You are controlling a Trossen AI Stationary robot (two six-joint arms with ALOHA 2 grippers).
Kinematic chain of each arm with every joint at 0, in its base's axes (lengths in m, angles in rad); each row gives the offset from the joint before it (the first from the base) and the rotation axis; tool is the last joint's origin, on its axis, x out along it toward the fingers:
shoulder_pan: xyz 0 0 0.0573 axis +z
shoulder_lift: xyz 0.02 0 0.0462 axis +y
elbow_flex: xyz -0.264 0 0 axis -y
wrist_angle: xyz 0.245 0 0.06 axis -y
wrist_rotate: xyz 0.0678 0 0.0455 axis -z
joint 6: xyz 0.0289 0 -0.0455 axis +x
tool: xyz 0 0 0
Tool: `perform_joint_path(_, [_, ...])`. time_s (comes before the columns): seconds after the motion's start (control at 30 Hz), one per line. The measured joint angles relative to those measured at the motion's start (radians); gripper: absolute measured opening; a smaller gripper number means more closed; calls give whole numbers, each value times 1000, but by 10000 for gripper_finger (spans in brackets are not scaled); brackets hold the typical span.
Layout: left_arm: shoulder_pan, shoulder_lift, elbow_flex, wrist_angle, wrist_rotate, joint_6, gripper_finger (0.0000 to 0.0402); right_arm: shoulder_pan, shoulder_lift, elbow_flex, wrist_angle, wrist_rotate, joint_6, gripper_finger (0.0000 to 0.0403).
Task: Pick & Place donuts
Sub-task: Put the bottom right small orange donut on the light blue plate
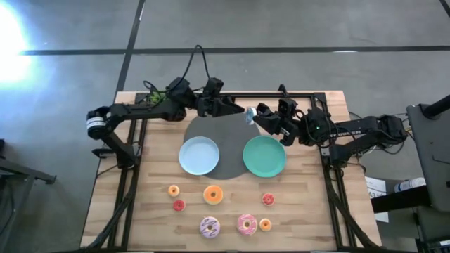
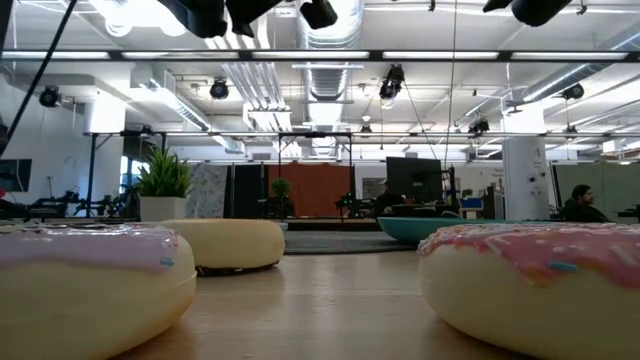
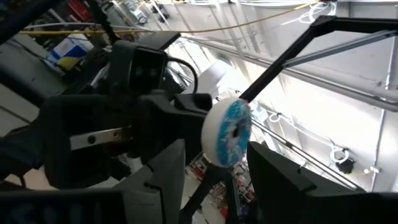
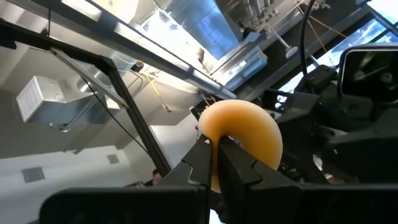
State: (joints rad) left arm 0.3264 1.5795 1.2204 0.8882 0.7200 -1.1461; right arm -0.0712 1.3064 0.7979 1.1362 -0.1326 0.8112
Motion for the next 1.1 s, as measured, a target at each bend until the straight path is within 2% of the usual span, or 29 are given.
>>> perform_joint_path(0.47, [-1, 74, 98, 5, 23, -8, 147, -5, 3, -2, -2, 0, 9, 9])
perform_joint_path(1.1, [-26, 71, 98, 18, 35, 26, 147, -30, 4, -2, -8, 8, 26, 9])
